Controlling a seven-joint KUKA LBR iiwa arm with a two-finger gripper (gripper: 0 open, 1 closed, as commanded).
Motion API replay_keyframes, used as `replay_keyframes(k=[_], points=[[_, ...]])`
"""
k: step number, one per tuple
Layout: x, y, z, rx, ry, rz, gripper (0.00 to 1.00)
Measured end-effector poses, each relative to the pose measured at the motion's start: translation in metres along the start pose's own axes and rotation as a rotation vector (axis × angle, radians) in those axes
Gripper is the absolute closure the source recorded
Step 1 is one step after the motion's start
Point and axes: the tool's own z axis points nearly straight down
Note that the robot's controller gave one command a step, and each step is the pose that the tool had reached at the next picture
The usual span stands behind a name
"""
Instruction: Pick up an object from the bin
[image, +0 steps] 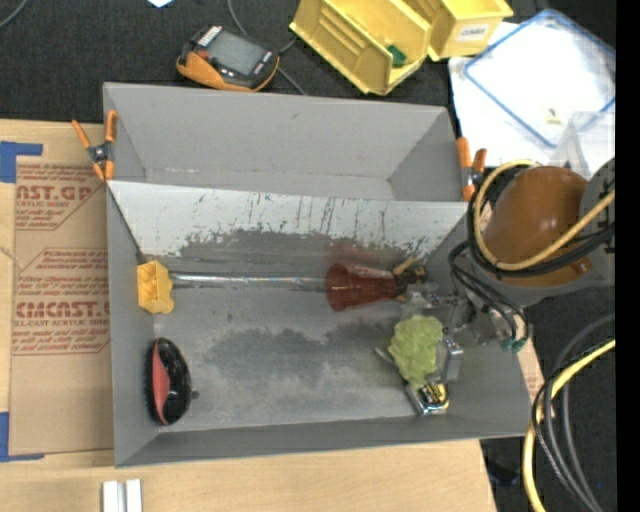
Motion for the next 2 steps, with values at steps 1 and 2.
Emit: replay_keyframes(k=[1, 2], points=[[0.010, -0.015, 0.036, -0.006, 0.010, -0.603, 0.00], [-0.016, -0.017, 0.066, 0.000, -0.005, -0.446, 0.00]])
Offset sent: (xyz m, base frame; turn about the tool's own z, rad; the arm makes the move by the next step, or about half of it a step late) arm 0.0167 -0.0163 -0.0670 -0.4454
